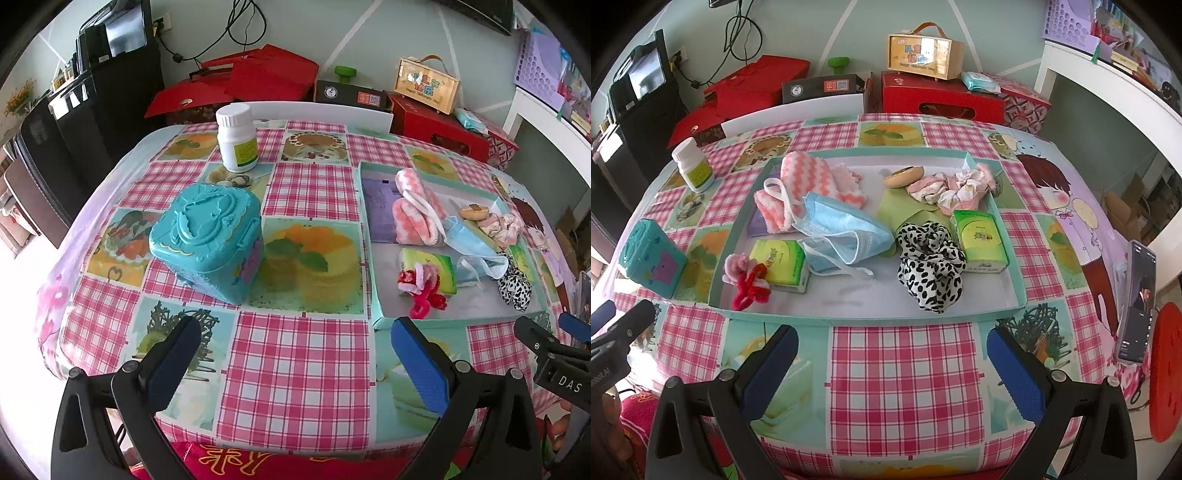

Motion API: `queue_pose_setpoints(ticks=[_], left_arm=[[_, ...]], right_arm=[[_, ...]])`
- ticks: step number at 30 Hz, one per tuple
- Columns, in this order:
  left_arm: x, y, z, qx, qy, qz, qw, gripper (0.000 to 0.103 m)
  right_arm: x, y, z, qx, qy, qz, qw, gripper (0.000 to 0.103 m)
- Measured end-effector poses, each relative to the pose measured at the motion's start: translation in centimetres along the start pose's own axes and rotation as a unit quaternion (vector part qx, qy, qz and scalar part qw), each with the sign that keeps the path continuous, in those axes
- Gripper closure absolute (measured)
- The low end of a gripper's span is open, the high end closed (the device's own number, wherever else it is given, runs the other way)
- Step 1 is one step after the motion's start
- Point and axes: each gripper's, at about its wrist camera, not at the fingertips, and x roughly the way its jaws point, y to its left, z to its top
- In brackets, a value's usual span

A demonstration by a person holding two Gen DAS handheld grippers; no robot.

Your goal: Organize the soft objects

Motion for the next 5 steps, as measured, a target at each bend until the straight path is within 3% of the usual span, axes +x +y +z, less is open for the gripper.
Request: queue_pose_setpoints(ticks=[5], left_arm=[[-0.17,-0.57,-0.08,0.012,-0.008,0.008,0.9999,0.001]], right_arm=[[0.10,-0.09,0.06,0.001,0.003,0.003,1.000,0.000]])
